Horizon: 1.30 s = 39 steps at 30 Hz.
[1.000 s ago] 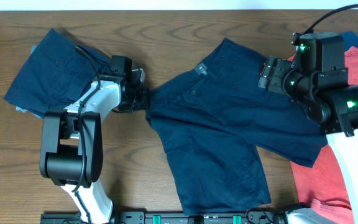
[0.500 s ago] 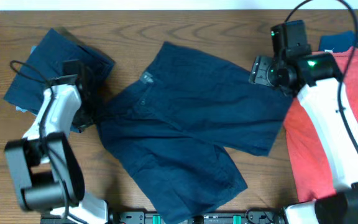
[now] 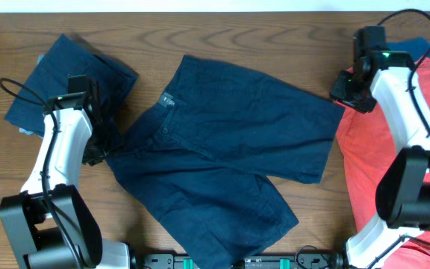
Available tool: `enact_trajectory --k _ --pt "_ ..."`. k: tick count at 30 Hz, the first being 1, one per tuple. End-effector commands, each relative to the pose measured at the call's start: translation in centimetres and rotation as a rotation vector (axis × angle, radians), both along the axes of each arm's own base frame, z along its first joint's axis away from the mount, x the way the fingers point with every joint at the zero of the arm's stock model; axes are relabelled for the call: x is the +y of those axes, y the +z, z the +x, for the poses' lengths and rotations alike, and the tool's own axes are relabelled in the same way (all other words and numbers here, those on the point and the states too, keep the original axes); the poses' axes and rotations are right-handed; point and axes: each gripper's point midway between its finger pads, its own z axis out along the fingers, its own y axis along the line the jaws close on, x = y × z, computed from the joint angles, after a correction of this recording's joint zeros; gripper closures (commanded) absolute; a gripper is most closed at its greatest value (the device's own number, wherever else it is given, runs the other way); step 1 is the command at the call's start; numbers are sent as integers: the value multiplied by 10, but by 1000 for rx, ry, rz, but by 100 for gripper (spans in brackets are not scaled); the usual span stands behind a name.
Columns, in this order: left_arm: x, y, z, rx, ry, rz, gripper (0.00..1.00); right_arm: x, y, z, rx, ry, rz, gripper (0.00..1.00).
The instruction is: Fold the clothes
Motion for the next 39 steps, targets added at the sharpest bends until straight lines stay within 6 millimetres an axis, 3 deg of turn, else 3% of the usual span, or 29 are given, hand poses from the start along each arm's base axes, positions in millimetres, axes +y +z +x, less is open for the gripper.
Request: enact_trajectory --k 1,6,11,13,15,19,22,24,27,29,32,35,39 --pt "-3 12 0 -46 3 -19 59 -22 -24 5 30 -89 34 65" --pt "-17 31 6 -141 -3 -91 54 -29 -67 9 82 -125 124 68" --pt "-19 54 7 -225 -8 -83 49 -35 -102 -2 176 -143 110 88" --pt "-19 62 6 -255 -10 -77 47 -55 -110 -11 213 -187 17 96" --pt "-20 68 6 -280 -12 -78 47 -89 -109 -23 240 -297 -120 99" --pt "-26 77 6 -318 -23 -110 46 -149 -96 -40 238 -435 -278 99" --pt "-27 79 6 -327 -25 -113 46 -174 -93 -50 233 -501 -244 98" --pt "-27 79 6 -327 -25 -113 46 -177 -94 -47 218 -474 -171 94" --pt "-27 79 6 -328 -25 -112 46 -169 -87 -32 165 -357 -51 87" --pt "-27 79 6 -328 -25 -112 46 -156 -69 -11 80 -236 33 82" --pt "-27 79 6 -328 -30 -112 45 -113 -29 21 -94 20 179 69" --pt "-27 79 6 -327 -44 -110 45 -76 4 35 -191 142 242 55" --pt "-27 79 6 -327 -56 -108 45 -41 8 40 -178 212 233 30"
